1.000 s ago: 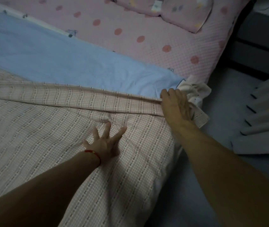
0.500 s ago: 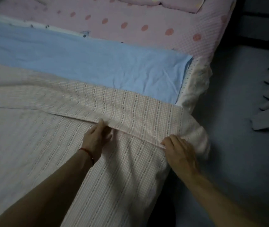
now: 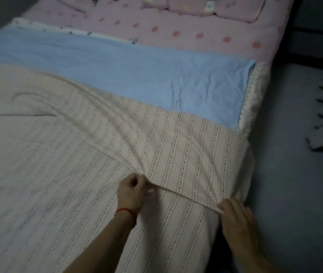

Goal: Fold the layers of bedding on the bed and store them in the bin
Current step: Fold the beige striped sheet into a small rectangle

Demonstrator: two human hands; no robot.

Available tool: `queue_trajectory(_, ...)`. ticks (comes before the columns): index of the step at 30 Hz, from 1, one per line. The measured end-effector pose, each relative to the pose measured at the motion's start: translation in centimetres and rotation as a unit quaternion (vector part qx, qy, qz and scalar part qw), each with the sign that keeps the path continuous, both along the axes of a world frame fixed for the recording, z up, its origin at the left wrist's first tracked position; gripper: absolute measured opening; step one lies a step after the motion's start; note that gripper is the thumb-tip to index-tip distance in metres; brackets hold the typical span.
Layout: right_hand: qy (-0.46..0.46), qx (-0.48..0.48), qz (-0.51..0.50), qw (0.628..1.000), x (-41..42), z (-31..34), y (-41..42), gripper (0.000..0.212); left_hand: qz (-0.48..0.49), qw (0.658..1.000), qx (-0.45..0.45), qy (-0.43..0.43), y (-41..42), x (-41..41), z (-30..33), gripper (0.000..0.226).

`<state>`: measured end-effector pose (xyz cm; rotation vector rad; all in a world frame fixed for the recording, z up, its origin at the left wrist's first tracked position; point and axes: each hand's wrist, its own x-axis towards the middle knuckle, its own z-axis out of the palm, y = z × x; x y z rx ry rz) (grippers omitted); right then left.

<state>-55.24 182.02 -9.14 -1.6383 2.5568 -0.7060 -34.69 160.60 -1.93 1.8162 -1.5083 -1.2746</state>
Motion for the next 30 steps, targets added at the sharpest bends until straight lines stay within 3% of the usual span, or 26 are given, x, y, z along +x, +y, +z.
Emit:
queue_trajectory(6, 0.079, 0.008, 0.063, 0.995, 10.2, 2.9, 7.0, 0.025, -0.070, 0.995, 0.037, -0.059, 5.7, 11.9, 0.9, 0.033)
queue_trajectory(9, 0.066, 0.026, 0.043, 0.997, 16.8, 3.6, 9.8, 0.031, -0.115, 0.986, 0.033, -0.119, 7.6, 17.9, 0.6, 0.032)
queue_trajectory(12, 0.004, 0.082, -0.025, 0.996, 23.9, 4.1, 12.5, 0.019, -0.142, 0.977, 0.065, -0.147, 9.6, 23.5, -0.4, 0.034)
queue_trajectory(14, -0.049, 0.103, -0.066, 0.991, 27.3, 4.0, 13.5, 0.022, -0.150, 0.973, 0.089, -0.151, 10.4, 26.0, -0.8, 0.038)
queue_trajectory(17, -0.121, 0.195, -0.140, 0.963, 30.0, 4.8, 13.7, 0.038, -0.177, 0.961, 0.105, -0.187, 9.9, 27.7, -1.8, 0.042)
queue_trajectory(18, -0.163, 0.219, -0.183, 0.944, 30.3, 5.3, 13.6, 0.034, -0.181, 0.958, 0.116, -0.187, 9.6, 27.8, -2.1, 0.042)
queue_trajectory(20, -0.317, 0.241, -0.257, 0.881, 30.9, 6.0, 13.4, 0.023, -0.179, 0.957, 0.136, -0.182, 9.2, 27.9, -2.9, 0.042)
queue_trajectory(21, -0.417, 0.228, -0.307, 0.824, 31.0, 6.3, 13.1, 0.028, -0.175, 0.957, 0.147, -0.176, 9.1, 27.9, -3.2, 0.040)
queue_trajectory(23, -0.578, 0.131, -0.442, 0.673, 31.1, 6.3, 12.6, 0.036, -0.139, 0.961, 0.199, -0.132, 8.9, 27.8, -3.5, 0.032)
queue_trajectory(25, -0.679, 0.009, -0.542, 0.495, 30.9, 5.6, 12.5, 0.035, -0.094, 0.959, 0.257, -0.078, 8.5, 27.5, -3.3, 0.027)
queue_trajectory(26, -0.712, -0.037, -0.558, 0.424, 30.6, 5.2, 12.4, 0.033, -0.079, 0.955, 0.278, -0.062, 8.2, 27.2, -2.9, 0.027)
queue_trajectory(28, -0.758, -0.101, -0.544, 0.347, 30.1, 4.3, 12.3, 0.028, -0.057, 0.954, 0.291, -0.029, 7.7, 26.4, -2.0, 0.025)
queue_trajectory(30, -0.772, -0.142, -0.523, 0.333, 29.6, 3.3, 12.5, 0.019, -0.038, 0.960, 0.277, 0.018, 8.1, 25.3, -1.5, 0.020)
